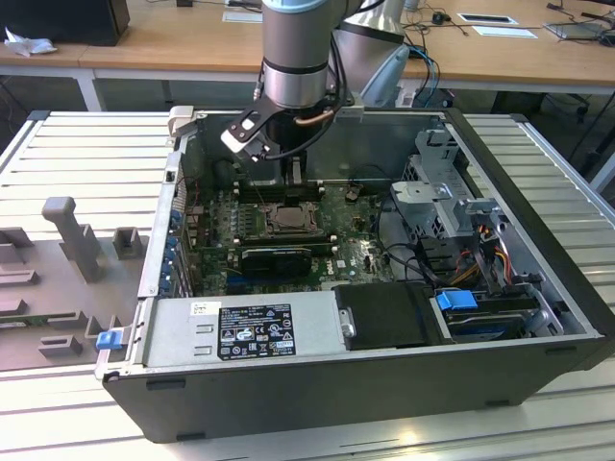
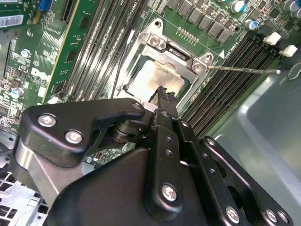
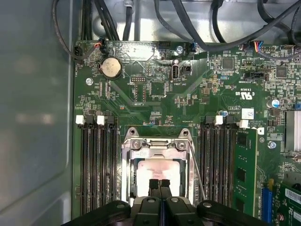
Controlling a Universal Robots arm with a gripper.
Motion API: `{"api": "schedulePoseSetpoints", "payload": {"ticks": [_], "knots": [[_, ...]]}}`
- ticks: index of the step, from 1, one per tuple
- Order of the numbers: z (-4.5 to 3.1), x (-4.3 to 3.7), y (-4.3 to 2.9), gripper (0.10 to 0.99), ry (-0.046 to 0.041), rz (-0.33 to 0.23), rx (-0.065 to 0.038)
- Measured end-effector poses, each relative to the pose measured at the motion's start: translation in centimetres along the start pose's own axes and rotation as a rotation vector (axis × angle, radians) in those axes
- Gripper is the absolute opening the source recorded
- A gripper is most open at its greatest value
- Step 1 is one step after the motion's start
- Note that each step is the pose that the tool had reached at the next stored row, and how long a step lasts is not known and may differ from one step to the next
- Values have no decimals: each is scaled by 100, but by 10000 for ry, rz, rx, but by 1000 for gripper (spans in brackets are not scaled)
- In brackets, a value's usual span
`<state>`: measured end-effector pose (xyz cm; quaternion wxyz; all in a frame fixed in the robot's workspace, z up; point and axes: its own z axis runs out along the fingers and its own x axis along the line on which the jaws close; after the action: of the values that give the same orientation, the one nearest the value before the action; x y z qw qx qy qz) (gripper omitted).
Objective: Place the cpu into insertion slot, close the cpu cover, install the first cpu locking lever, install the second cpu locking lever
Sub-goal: 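Install the first cpu locking lever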
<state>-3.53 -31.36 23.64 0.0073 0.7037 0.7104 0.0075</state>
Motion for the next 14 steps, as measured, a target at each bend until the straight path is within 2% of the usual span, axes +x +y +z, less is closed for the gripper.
{"api": "schedulePoseSetpoints", "payload": {"ticks": [10,14], "knots": [[-70,0,2,106,3,0,-1],[-132,-1,3,106,2,1,-1]]}}
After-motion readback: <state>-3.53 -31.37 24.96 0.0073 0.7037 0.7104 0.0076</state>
